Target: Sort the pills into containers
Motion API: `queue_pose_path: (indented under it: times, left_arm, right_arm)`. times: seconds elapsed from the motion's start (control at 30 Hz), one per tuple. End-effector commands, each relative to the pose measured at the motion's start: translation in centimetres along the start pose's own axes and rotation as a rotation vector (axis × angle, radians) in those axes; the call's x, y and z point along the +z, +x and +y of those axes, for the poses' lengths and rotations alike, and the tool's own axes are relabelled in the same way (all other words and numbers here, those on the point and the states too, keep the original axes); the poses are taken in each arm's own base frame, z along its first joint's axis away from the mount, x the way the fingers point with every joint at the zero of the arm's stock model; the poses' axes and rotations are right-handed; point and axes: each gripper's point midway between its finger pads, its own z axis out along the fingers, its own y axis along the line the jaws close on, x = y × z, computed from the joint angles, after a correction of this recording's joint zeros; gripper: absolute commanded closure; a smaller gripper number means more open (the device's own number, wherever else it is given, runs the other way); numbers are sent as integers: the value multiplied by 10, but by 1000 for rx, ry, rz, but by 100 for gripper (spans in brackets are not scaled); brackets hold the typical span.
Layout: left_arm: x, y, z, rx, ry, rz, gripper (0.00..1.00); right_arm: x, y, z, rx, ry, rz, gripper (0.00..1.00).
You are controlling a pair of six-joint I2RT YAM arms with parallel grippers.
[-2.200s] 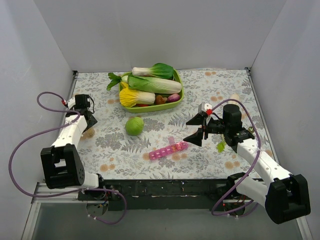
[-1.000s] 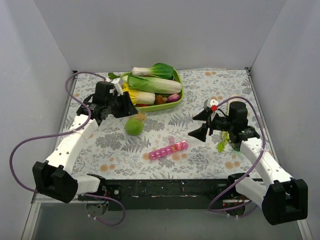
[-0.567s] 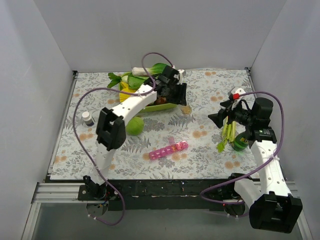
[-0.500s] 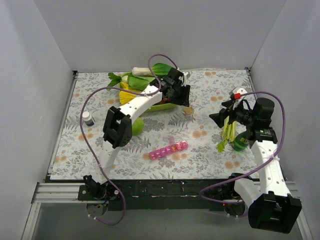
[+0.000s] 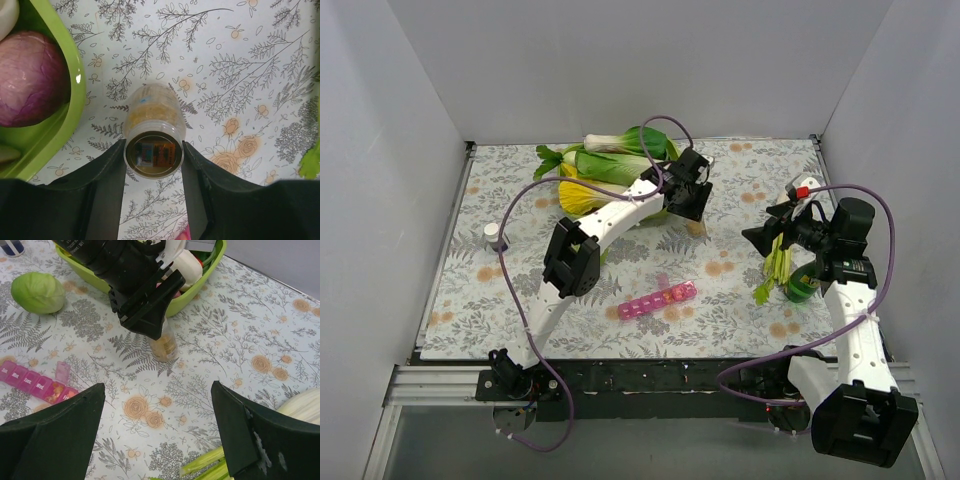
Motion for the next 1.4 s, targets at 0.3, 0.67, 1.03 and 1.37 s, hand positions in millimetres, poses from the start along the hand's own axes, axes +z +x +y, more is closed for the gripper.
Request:
queue_pose_path:
  times: [0.3,0.67,1.03,1.37]
  left_arm:
    - [-20,-32,-25,94,-70,-138,29]
    - [-99,-69,-54,70,62,-262,21]
    - [-249,4,-43,299,332,-471,2]
    - [-231,181,-9,734,471,-400,2]
  right_arm:
    - [-2,-4,7,-2,-35,-35,6]
    - [-3,-4,16,-24,-96,-33,6]
    - [-15,12,95,-375,-539,-45,4]
    - [30,77,159,-565,-898,148,4]
